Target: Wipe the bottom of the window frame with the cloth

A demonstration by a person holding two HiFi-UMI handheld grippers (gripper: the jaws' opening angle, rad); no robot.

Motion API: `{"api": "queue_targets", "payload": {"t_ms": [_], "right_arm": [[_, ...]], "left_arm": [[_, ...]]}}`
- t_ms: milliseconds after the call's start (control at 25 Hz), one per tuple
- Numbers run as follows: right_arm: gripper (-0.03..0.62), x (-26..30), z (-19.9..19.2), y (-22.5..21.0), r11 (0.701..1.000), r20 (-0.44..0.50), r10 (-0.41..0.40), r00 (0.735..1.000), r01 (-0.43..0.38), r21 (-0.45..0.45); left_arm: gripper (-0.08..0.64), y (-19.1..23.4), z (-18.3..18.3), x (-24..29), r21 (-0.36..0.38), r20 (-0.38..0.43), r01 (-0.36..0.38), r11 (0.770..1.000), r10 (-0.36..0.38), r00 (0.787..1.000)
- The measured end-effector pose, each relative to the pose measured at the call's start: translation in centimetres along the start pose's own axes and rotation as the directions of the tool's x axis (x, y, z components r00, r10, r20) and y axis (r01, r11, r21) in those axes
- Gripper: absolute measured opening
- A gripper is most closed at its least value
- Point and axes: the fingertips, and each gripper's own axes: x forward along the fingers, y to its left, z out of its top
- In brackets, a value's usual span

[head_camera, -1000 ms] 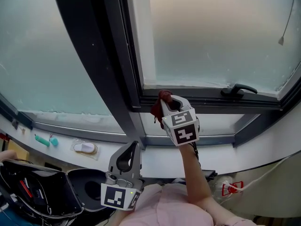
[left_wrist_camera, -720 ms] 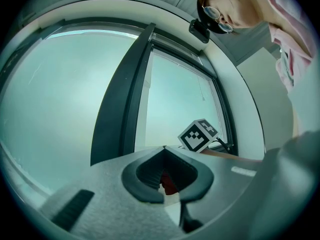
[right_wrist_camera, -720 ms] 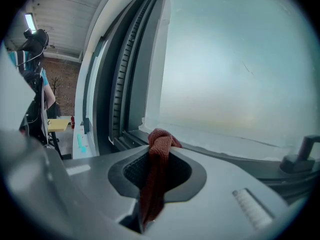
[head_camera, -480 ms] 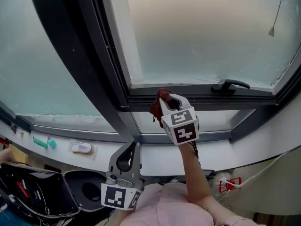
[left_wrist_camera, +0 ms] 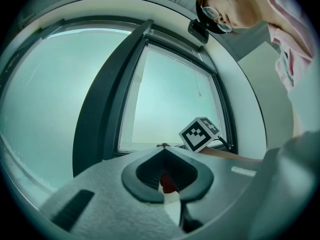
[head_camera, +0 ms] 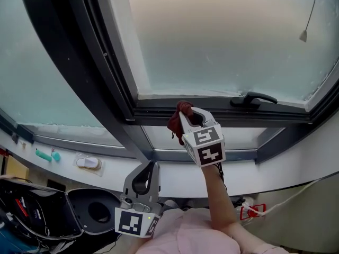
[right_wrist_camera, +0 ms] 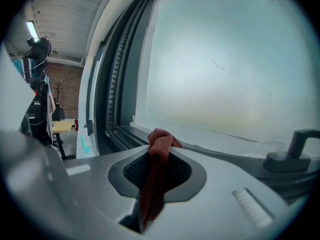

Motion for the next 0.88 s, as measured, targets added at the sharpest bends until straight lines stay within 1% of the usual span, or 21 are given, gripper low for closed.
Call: {"api": "queue_targets", "payload": {"t_ms": [120,360,880], "right_arm": [[0.055,-0.4,-0.1,-0.6,1.000,0.018,0.001,1.000,0.000,-0.012],[0.055,-1.4,-0.7,-2.2,1.000,0.026,0.004,1.000,-0.004,-0.008],[0.055,-2.4,-1.2,-3.6,1.000,0.021,0.012,1.000,-0.012,-0.010]], "left_arm": [[0.000,-0.8,-0.5,0.7,-0.004,-0.003,0.000,1.000,0.000,1.000],[0.000,-3.1,-0.9,1.9,0.000,-0.001,0.029,1.000,-0.029,1.000],[0.000,-5.0,-0.5,2.9,0.015,0.015,0.044,0.999,-0.044,0.999]]}}
